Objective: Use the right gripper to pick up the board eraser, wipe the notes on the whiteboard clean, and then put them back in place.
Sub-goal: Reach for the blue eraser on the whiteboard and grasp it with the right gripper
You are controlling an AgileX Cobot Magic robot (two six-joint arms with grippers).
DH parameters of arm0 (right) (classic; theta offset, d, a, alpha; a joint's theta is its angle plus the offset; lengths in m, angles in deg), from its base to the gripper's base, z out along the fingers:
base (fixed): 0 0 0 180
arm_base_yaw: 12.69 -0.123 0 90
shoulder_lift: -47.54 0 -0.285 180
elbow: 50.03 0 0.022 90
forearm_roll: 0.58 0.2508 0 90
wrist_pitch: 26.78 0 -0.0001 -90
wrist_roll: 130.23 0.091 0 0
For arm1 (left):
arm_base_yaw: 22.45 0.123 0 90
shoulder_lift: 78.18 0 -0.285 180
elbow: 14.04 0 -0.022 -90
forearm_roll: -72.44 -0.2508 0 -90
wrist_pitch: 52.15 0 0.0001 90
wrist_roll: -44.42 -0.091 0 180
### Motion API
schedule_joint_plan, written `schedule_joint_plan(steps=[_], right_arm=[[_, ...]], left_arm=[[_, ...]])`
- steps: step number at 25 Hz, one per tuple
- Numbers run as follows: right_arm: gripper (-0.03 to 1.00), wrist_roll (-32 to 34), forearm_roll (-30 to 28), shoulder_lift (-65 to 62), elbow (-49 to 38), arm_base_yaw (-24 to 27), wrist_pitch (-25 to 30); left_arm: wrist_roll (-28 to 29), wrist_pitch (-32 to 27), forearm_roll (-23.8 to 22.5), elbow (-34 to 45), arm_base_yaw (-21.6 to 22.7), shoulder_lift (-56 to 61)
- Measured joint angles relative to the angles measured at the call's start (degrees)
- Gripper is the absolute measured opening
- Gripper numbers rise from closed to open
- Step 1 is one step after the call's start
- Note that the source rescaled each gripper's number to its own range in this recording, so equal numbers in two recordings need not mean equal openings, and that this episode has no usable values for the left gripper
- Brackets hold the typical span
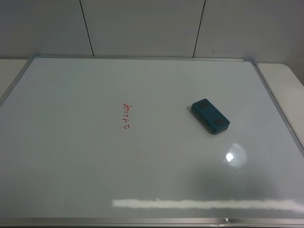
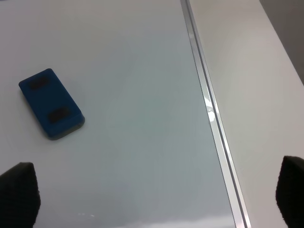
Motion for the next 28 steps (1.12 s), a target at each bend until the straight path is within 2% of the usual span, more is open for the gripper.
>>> schedule_joint_plan(steps=[11, 21, 28], right_arm=[[1.00, -1.0, 0.4, 0.7, 0.0, -0.2, 0.0], [1.00, -1.6, 11.9, 18.6, 4.7, -0.2, -0.3], [1.00, -8.4, 18.4, 32.5, 9.3, -0.2, -2.1]], left_arm=[[0.0, 0.0, 0.0, 0.0, 0.0, 0.0], [0.0, 0.0, 0.0, 0.0, 0.0, 0.0], [0.0, 0.0, 0.0, 0.0, 0.0, 0.0]])
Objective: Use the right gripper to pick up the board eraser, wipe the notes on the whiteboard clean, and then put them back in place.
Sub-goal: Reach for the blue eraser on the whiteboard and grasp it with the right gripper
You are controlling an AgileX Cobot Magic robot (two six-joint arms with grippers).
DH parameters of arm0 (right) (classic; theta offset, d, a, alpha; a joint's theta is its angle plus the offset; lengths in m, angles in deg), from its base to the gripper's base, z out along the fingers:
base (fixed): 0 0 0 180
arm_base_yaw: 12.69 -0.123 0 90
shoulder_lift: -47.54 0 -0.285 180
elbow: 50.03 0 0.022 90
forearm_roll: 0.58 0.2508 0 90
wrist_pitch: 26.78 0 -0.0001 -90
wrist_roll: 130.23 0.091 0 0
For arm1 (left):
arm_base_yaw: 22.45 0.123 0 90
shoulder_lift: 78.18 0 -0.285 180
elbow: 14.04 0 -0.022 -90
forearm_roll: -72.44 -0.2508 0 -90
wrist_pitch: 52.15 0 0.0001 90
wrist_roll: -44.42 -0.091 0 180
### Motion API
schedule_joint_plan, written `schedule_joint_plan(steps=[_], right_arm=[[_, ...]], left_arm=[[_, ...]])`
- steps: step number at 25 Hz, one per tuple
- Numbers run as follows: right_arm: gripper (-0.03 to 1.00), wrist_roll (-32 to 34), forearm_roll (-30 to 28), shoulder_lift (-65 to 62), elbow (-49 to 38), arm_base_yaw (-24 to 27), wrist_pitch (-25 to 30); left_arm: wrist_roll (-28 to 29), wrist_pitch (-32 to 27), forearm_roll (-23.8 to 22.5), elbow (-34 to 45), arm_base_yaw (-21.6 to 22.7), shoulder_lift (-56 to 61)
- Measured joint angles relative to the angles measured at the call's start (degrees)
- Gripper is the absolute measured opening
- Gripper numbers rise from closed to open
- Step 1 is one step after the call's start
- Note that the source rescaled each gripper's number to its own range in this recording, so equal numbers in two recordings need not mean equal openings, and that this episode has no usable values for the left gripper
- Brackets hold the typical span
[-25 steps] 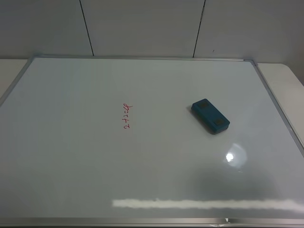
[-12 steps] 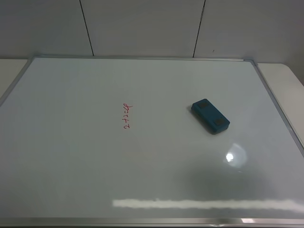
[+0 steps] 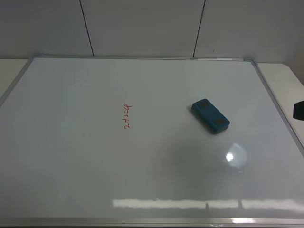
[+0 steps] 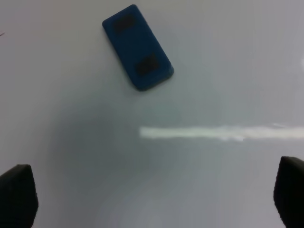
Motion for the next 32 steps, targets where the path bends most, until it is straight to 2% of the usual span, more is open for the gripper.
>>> schedule_joint_plan(steps=[12, 16, 20, 26, 32], right_arm=[[1.00, -7.9, 5.0, 25.4, 13.6, 0.0, 2.5], [1.00, -8.2, 5.0, 33.0, 17.0, -2.0, 2.4], [1.00, -5.4, 0.9, 39.3, 20.6, -6.2, 1.4], [1.00, 3.0, -9.5, 47.8, 25.7, -13.7, -1.0], [1.00, 4.4, -13.4, 55.9, 28.1, -18.3, -5.4]], left_arm=[[0.0, 0.0, 0.0, 0.0, 0.0, 0.0], [0.0, 0.0, 0.0, 0.0, 0.0, 0.0], [0.0, 0.0, 0.0, 0.0, 0.0, 0.0], [0.0, 0.0, 0.0, 0.0, 0.0, 0.0], [0.0, 0.0, 0.0, 0.0, 0.0, 0.0]])
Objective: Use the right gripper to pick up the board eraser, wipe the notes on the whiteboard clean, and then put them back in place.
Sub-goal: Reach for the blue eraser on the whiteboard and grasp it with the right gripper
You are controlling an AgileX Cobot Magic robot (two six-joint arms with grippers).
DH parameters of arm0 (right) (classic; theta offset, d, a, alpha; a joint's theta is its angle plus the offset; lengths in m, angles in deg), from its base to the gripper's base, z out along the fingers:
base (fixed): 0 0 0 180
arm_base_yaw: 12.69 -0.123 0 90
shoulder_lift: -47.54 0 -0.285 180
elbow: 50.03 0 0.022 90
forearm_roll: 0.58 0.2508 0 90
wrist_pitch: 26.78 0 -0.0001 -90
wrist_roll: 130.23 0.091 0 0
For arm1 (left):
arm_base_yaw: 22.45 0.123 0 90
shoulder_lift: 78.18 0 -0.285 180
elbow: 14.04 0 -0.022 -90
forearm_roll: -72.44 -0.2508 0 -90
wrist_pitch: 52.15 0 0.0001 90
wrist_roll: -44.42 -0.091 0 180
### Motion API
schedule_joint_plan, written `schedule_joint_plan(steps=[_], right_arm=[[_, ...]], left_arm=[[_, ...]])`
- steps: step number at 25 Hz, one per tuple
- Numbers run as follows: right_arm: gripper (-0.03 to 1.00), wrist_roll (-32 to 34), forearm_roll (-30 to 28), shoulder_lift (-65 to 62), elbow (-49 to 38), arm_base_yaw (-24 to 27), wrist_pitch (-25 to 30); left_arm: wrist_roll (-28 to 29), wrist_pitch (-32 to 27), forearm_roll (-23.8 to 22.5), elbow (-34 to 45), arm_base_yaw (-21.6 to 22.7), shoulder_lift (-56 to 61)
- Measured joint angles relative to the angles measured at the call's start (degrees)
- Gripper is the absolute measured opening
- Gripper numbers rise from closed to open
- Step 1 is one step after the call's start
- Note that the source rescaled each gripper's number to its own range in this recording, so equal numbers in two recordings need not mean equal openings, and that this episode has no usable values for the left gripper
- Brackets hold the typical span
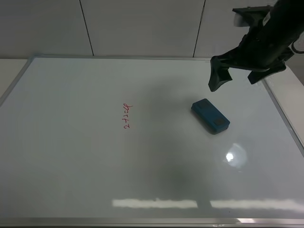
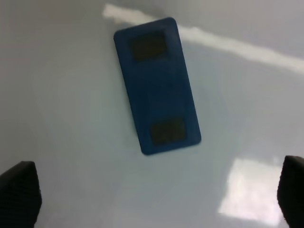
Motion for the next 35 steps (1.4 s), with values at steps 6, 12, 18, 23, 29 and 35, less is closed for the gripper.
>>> schedule_joint_plan(steps=[6, 12, 18, 23, 29, 35], right_arm=[[1.00, -1.0, -2.6, 8.3, 0.5, -2.1, -4.6], [1.00, -4.2, -2.6, 14.4, 0.5, -2.2, -9.1], [1.00, -5.9, -2.6, 17.5, 0.5, -2.2, -12.4], [1.00, -6.4, -2.3, 19.5, 0.5, -2.2, -13.8], [1.00, -8.0, -1.0, 22.6, 0.3, -2.5, -15.9], [1.00, -8.0, -0.5, 22.8, -3.0, -2.6, -19.6]], left_arm=[[0.0, 0.0, 0.0, 0.0, 0.0, 0.0], [0.0, 0.0, 0.0, 0.0, 0.0, 0.0], [0.0, 0.0, 0.0, 0.0, 0.0, 0.0], [0.0, 0.0, 0.0, 0.0, 0.0, 0.0], [0.0, 0.0, 0.0, 0.0, 0.0, 0.0], [0.0, 0.0, 0.0, 0.0, 0.0, 0.0]])
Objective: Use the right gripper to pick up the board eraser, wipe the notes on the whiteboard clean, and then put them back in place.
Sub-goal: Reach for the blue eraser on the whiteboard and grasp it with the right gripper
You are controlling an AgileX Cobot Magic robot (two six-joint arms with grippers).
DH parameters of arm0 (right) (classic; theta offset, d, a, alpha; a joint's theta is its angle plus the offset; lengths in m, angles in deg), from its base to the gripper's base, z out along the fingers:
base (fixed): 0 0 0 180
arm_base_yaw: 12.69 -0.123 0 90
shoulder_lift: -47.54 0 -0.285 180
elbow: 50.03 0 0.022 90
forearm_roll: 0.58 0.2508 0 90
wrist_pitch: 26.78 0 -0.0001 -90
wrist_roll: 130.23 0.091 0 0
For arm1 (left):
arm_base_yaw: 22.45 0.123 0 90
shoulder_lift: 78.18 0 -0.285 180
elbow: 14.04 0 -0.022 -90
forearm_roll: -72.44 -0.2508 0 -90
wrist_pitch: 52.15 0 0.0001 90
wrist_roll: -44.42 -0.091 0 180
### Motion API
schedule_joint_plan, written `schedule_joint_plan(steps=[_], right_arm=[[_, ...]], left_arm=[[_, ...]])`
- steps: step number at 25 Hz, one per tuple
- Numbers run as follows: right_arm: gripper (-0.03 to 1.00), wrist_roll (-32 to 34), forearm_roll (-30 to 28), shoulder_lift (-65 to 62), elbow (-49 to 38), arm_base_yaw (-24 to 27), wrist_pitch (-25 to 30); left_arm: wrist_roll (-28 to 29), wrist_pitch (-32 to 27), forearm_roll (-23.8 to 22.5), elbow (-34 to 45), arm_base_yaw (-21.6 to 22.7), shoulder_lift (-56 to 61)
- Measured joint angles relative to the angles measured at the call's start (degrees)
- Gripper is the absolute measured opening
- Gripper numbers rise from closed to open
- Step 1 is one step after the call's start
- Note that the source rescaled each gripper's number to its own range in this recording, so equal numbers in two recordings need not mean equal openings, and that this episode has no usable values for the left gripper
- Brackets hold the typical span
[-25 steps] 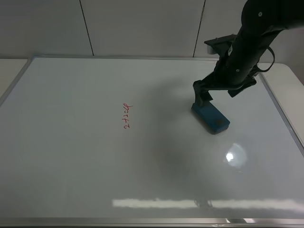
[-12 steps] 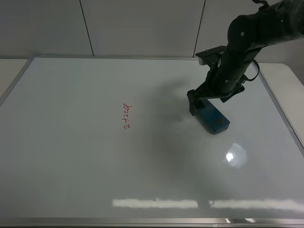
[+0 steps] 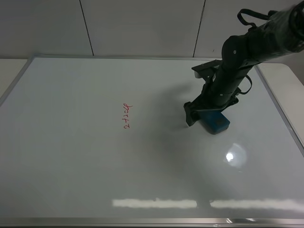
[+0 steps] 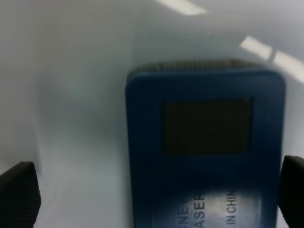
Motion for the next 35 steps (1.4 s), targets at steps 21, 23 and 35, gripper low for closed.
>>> schedule_joint_plan(steps=[21, 23, 35], right_arm=[[0.00, 0.1, 4.4, 0.0, -1.1, 0.0, -0.1], [0.04, 0.1, 5.5, 0.0, -1.1, 0.0, 0.3], [0.04, 0.1, 5.6, 0.0, -1.1, 0.0, 0.9]], left_arm=[[0.0, 0.0, 0.0, 0.0, 0.0, 0.0], [0.0, 0.0, 0.0, 0.0, 0.0, 0.0], [0.0, 0.0, 0.0, 0.0, 0.0, 0.0]])
